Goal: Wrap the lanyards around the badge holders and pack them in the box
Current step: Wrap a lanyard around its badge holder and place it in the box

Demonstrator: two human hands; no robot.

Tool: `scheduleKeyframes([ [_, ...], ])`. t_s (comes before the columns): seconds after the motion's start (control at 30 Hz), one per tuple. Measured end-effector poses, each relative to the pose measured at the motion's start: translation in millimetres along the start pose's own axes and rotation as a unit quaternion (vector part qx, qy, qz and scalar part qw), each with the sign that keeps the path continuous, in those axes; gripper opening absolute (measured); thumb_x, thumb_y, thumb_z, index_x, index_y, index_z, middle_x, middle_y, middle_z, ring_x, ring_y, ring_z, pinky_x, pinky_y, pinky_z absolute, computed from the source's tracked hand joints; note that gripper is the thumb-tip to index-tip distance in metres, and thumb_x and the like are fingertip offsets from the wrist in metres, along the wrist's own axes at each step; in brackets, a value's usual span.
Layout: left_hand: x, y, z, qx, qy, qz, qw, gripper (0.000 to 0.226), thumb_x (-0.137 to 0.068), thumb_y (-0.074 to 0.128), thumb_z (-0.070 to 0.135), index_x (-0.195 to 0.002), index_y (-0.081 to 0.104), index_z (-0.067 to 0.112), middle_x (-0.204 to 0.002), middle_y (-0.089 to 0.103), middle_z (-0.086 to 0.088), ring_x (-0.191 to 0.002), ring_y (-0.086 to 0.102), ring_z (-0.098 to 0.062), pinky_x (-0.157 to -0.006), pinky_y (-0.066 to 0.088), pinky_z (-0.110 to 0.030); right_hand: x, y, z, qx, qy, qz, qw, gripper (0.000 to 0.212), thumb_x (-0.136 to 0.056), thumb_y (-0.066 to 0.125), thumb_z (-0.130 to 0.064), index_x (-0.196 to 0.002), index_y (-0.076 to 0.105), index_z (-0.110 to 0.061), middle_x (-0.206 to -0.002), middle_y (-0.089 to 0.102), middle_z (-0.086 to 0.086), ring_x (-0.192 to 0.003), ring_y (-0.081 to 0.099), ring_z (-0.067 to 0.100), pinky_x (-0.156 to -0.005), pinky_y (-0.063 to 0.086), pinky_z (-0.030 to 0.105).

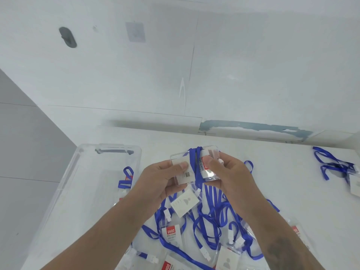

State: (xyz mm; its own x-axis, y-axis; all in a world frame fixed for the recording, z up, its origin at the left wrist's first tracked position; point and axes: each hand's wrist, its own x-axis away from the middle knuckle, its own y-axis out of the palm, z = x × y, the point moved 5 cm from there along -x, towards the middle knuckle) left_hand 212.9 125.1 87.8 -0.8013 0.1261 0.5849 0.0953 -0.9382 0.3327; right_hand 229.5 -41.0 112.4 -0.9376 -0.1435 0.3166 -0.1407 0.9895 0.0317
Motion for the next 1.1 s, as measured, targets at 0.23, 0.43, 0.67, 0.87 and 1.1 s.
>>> scheduleKeyframes([
  [0.23, -1, -11, 6, -0.106, 0.004, 0.004, 0.994, 0.024, -0.089, 0.068, 0.019, -0.113, 0.069, 0.019, -0.106, 0.075, -0.005, -0.101, 0.071, -0.024, -0.09, 0.058, -0.039, -7, -1, -3, 0.085, 0.007, 0.0, 0.996, 0.016, -0.095, 0.06, -0.025, -0.101, 0.072, -0.016, -0.093, 0.075, 0.007, -0.085, 0.074, 0.021, -0.075, 0.061, 0.035],
  [0.43, -3, -4, 33, -0.231, 0.095, -0.002, 0.968, 0.014, -0.087, 0.071, 0.028, -0.099, 0.073, 0.034, -0.1, 0.075, 0.008, -0.095, 0.07, -0.013, -0.08, 0.058, -0.028, -13, 5, -11, 0.169, -0.014, -0.052, 0.984, 0.011, -0.093, 0.063, -0.028, -0.093, 0.074, -0.024, -0.075, 0.073, -0.008, -0.073, 0.07, 0.006, -0.063, 0.058, 0.022],
  [0.67, -5, -5, 50, -0.404, 0.141, -0.017, 0.904, 0.007, -0.083, 0.075, 0.03, -0.083, 0.071, 0.036, -0.08, 0.075, 0.013, -0.079, 0.069, -0.008, -0.071, 0.055, -0.027, -19, 9, -20, 0.279, -0.04, -0.098, 0.955, 0.012, -0.09, 0.067, -0.037, -0.096, 0.076, -0.032, -0.083, 0.074, -0.003, -0.08, 0.07, 0.014, -0.068, 0.061, 0.024],
  [0.87, -7, -17, 54, -0.426, 0.143, -0.011, 0.893, 0.006, -0.083, 0.075, 0.029, -0.08, 0.07, 0.03, -0.075, 0.075, 0.01, -0.073, 0.071, -0.01, -0.073, 0.06, -0.033, -30, 19, -27, 0.325, -0.057, -0.105, 0.938, 0.008, -0.085, 0.072, -0.035, -0.085, 0.074, -0.044, -0.08, 0.074, -0.011, -0.076, 0.069, 0.015, -0.066, 0.061, 0.026],
  [1.1, -3, -39, 60, -0.311, 0.122, 0.012, 0.942, 0.011, -0.086, 0.072, 0.026, -0.089, 0.067, 0.017, -0.078, 0.076, 0.007, -0.07, 0.071, -0.006, -0.06, 0.059, -0.022, -40, 29, -33, 0.204, -0.067, -0.052, 0.975, 0.014, -0.082, 0.076, -0.03, -0.094, 0.072, -0.036, -0.092, 0.074, -0.009, -0.083, 0.072, 0.009, -0.063, 0.059, 0.021],
])
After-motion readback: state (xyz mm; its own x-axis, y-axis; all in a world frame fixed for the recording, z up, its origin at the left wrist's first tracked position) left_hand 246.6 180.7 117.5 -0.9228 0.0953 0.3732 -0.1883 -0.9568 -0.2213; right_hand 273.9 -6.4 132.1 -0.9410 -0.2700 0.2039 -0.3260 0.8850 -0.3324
